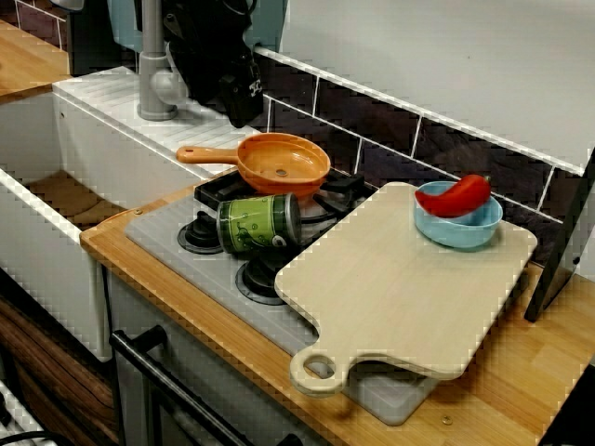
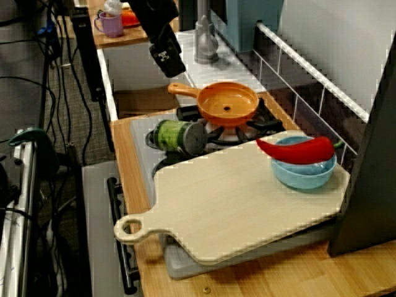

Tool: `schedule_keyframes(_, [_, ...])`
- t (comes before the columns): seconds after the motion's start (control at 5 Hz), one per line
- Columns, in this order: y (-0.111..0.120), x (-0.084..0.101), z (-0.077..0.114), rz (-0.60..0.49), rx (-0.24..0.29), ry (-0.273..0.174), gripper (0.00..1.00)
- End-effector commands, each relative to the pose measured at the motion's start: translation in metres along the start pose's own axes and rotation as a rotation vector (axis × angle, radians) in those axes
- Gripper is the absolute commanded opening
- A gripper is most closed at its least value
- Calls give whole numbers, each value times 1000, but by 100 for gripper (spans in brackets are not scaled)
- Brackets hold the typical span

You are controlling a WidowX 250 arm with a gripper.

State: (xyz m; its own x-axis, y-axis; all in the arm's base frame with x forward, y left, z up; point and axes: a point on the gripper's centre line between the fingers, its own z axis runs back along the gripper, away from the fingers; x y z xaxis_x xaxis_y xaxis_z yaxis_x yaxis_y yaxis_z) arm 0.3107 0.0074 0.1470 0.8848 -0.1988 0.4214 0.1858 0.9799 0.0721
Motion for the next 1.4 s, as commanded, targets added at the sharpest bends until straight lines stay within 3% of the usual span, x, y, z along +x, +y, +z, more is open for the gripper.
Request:
schedule_keyframes(0.0, [-12, 5, 0, -408, -149, -94, 100])
schedule_keyframes(0.2, [-16, 1, -5, -459, -153, -97, 100])
schedule_keyframes(0.6, [-35, -25, -12, -537, -178, -97, 100])
schedule_keyframes(0.8, [-45, -33, -15, -547, -164, -85, 100])
schedule_keyframes(1.0, [-46, -35, -17, -463, -88, -98, 100])
schedule_keyframes(1.2, [-44, -31, -18, -447, -86, -119, 100])
